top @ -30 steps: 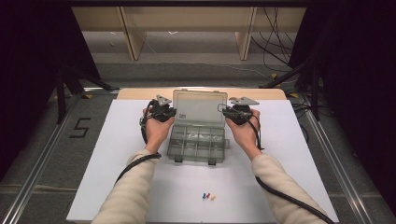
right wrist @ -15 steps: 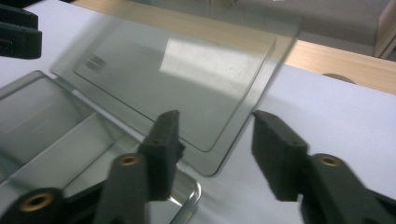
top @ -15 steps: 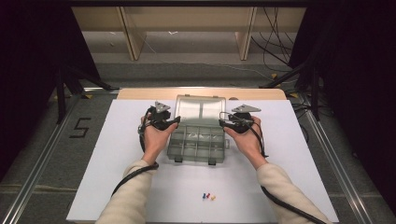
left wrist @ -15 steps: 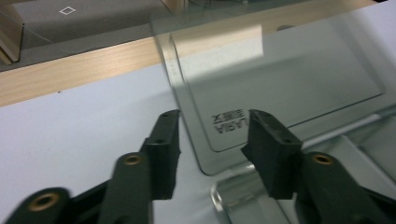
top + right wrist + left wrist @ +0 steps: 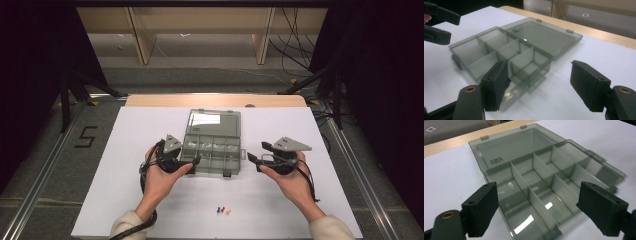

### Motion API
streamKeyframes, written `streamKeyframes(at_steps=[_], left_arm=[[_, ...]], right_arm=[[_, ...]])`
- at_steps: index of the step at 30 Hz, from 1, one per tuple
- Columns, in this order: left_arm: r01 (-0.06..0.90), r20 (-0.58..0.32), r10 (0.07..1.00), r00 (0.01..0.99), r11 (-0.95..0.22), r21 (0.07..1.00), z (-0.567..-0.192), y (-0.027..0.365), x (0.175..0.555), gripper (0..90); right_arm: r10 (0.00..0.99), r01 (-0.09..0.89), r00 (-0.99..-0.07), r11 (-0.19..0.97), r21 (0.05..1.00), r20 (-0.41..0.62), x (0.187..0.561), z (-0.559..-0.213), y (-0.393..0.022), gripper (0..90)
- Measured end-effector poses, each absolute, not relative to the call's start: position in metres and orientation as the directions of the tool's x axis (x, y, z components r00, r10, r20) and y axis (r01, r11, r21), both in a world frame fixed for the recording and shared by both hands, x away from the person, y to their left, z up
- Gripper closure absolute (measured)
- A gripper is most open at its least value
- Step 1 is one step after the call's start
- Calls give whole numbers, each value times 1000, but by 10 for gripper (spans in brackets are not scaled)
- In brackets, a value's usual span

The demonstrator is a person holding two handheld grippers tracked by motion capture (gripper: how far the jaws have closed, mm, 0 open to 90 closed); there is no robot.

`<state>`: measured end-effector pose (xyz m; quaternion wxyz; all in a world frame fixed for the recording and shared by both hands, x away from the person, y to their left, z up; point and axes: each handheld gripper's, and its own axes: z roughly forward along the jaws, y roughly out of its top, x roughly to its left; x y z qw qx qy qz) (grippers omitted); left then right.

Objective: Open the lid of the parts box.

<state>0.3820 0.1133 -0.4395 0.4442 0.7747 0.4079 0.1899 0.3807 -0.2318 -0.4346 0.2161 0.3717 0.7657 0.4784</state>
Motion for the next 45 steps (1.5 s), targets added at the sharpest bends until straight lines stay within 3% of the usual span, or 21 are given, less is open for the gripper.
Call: streamKeyframes(at_steps=[3,11,20,34,45], left_arm=[[458,-85,785,614,-266,848,-436,111,363,157],[430,-12,749,663,-367,825,-438,99,317,185],[490,-17,678,735,-513,705,-440,64,301,419],[584,-78,657,750,-602,544,-459,17,301,551],[588,-84,669,738,-578,566,-460,20,301,542]], right_arm=[[773,361,-634,271,892,22,361,-434,-242,317],[770,319,-638,246,915,15,313,-429,-262,318],[751,331,-660,252,909,32,271,-438,-279,324],[767,355,-641,266,896,26,252,-435,-303,325],[774,367,-632,259,894,36,252,-438,-306,331]])
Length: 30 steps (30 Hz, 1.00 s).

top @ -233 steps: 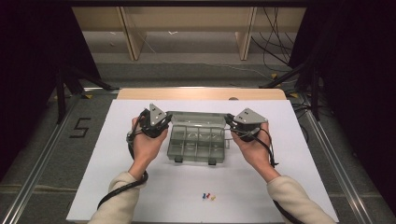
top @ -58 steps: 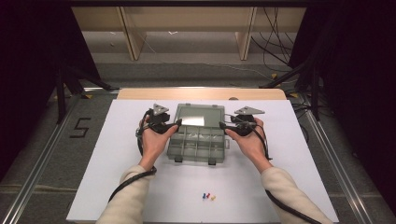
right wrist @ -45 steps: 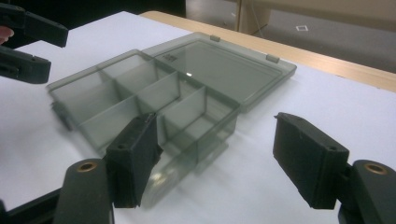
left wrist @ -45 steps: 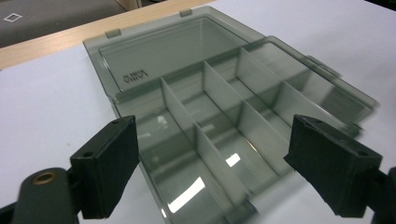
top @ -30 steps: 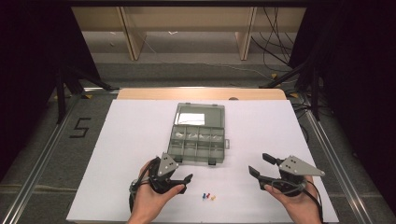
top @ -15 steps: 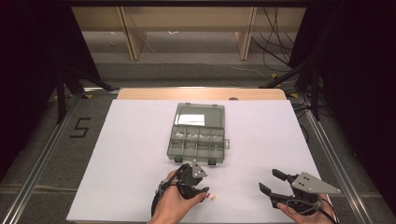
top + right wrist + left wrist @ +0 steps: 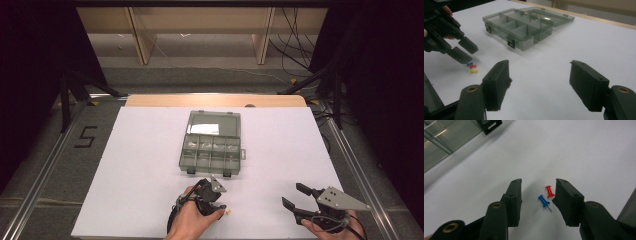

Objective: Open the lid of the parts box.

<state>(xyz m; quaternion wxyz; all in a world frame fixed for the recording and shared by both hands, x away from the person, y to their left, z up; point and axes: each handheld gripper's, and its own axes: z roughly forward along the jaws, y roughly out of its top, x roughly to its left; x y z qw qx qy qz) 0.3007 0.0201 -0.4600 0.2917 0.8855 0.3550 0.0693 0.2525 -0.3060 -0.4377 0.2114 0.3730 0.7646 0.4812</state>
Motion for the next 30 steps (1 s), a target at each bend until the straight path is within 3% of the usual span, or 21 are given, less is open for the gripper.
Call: streamKeyframes(at_steps=[4,7,10,30], left_arm=[[567,-71,680,729,-543,620,-452,30,302,486],[542,-57,699,713,-498,677,-446,34,302,361],[514,-19,695,719,-513,688,-444,37,302,314],[530,-38,707,706,-492,691,-448,57,292,280]], right_arm=[[769,350,-639,270,897,18,257,-438,-307,331],[775,354,-631,262,898,22,258,-437,-312,333],[786,354,-619,266,897,12,261,-437,-316,335],[780,371,-626,281,885,15,280,-440,-311,344]])
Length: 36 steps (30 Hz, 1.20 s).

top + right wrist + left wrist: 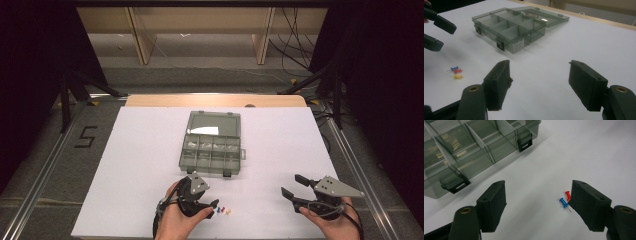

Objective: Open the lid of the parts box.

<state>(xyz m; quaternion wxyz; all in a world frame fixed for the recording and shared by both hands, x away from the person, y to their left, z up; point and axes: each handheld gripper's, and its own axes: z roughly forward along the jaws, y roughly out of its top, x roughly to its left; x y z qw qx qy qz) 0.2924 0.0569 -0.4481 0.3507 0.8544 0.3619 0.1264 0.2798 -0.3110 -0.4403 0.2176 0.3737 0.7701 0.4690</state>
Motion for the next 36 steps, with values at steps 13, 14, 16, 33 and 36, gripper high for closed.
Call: streamKeyframes(at_steps=[13,14,16,33,36], left_arm=[[471,1,745,667,-424,773,-438,72,282,216],[474,-5,751,660,-411,779,-439,74,281,213],[481,4,757,654,-420,770,-438,79,279,213],[464,3,786,619,-369,805,-430,89,275,212],[463,22,768,640,-408,787,-429,93,274,212]], right_arm=[[790,359,-613,251,899,25,287,-439,-316,346],[785,355,-619,252,900,24,290,-440,-315,346],[774,351,-632,250,902,31,293,-441,-311,346],[757,343,-653,264,901,27,298,-443,-307,346],[758,345,-651,250,905,39,297,-441,-307,346]])
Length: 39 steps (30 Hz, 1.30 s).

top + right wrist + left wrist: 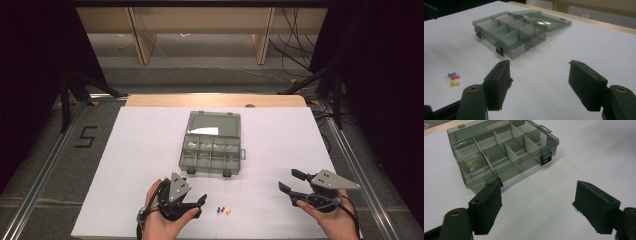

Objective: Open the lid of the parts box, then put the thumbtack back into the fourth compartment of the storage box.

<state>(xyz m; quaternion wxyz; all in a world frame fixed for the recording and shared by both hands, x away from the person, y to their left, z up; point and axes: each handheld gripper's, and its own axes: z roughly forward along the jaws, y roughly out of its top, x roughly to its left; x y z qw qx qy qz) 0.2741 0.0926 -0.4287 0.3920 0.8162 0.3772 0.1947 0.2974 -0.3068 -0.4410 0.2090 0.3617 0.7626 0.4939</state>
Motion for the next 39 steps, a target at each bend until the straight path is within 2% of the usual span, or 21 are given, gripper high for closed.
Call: streamKeyframes(at_steps=[5,7,8,16,19,20,22,23,28,32,34,39], left_arm=[[457,37,764,644,-423,782,-428,96,272,211],[466,5,784,621,-375,801,-430,95,272,211],[459,30,768,640,-413,786,-429,98,273,211],[468,30,770,638,-418,779,-431,92,275,209],[461,18,765,643,-406,789,-430,91,276,198],[462,-11,782,623,-356,812,-432,87,276,191],[458,-15,775,631,-357,814,-431,86,280,188],[448,8,764,645,-388,806,-431,88,281,188],[475,-5,759,651,-402,783,-439,86,284,202],[507,-16,769,639,-405,761,-444,85,287,264],[531,-27,777,628,-403,745,-444,80,289,298],[542,-43,777,628,-397,740,-445,71,297,358]], right_arm=[[753,343,-658,268,900,26,298,-441,-302,346],[753,338,-658,273,901,19,298,-441,-302,346],[751,350,-659,273,896,29,298,-442,-301,346],[753,340,-658,258,905,33,296,-443,-306,346],[755,340,-656,263,903,27,295,-441,-308,345],[757,334,-653,254,908,28,295,-442,-308,344],[758,335,-652,257,907,25,294,-444,-309,344],[756,368,-653,263,892,47,293,-443,-310,344],[771,354,-636,249,901,37,294,-445,-312,344],[762,372,-646,252,893,54,291,-444,-310,344],[766,359,-642,268,894,28,291,-445,-309,344],[759,373,-649,269,888,42,290,-450,-312,344]])
